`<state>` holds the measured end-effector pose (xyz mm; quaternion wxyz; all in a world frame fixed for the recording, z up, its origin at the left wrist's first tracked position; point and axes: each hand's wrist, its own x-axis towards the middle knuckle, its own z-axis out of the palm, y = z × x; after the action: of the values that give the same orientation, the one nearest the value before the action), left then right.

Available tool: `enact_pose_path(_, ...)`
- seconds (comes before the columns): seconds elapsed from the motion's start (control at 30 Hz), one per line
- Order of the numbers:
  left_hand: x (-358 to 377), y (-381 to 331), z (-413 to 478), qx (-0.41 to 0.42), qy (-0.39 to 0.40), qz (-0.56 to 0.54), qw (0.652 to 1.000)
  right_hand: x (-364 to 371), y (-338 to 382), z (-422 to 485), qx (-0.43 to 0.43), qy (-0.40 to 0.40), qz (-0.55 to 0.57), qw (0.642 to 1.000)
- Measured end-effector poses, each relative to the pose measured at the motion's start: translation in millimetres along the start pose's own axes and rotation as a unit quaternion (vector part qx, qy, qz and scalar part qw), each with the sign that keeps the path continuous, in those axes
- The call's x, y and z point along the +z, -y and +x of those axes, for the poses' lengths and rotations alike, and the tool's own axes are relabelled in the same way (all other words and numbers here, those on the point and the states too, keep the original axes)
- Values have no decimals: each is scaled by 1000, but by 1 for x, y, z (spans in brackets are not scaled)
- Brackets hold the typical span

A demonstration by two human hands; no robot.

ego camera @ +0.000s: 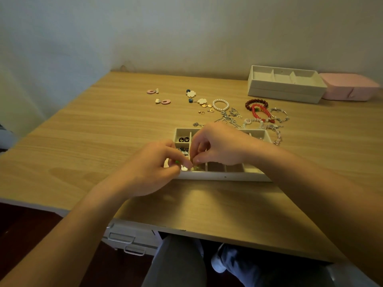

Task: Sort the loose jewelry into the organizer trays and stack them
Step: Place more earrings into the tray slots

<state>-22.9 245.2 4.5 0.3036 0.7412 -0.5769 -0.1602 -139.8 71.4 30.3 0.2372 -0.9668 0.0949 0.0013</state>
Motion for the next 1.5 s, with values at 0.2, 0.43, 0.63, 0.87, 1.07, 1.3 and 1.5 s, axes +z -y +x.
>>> enact_pose_path(0.2, 8, -3, 1, 0, -2, 22, 1000, 1, 8, -2, 29, -17, -36, 999)
enact_pose_path(0.43, 6, -8, 4, -2, -22, 89, 996, 7, 10, -2, 47, -102, -78, 991)
enact_pose_path(0.63, 5, -16, 5, -42, 17, 113, 993, -7, -3, -9, 22, -34, 18, 999)
enact_pose_path(0.87, 9, -17, 7, -28, 1, 102, 994, -1, 0, -15, 35, 44, 6, 998)
enact_pose_path(1.07, 11, -15, 9, -33, 8, 101, 994, -2, 0, -18, 42, 56, 16, 997)
enact_pose_path(1.3, -9, -8, 25, -44, -35, 14, 998, -17, -7, -7, 42, -48, 83, 995)
enact_pose_path(1.5, -37, 21, 74, -103, -120, 8, 987, -33, -10, 46, 77, -125, 122, 982)
